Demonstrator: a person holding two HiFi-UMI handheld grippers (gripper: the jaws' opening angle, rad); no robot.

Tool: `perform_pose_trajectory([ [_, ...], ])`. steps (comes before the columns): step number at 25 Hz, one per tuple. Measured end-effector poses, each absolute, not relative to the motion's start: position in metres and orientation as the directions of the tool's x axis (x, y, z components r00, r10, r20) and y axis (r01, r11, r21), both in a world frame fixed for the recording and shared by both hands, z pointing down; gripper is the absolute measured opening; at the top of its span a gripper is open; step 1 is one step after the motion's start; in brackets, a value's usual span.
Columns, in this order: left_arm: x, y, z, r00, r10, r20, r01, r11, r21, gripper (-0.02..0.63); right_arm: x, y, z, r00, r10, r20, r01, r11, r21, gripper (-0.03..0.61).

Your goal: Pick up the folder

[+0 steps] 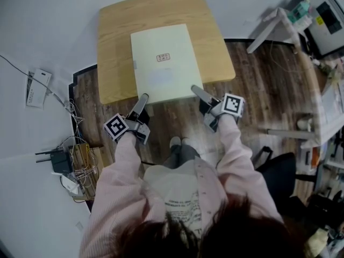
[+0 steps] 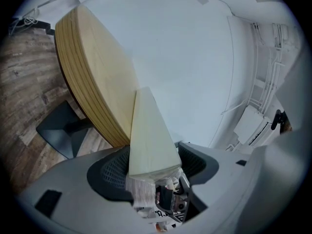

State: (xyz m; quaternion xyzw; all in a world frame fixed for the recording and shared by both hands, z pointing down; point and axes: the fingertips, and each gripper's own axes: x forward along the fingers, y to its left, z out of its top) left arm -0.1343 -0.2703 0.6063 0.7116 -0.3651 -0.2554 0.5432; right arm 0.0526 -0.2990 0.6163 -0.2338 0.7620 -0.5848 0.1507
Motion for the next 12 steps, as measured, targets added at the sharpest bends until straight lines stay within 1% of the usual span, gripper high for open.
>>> perform_pose_trajectory([
  [12,-0.1323,-0.2689,0.6017,0.595,-0.803,0.030,-0.261,-0.159,0.952,0.322,0.0513,-0.2981,0.6084,-0.847,-0.530,0.028,-0.168,0.218,-0.961,0.318],
])
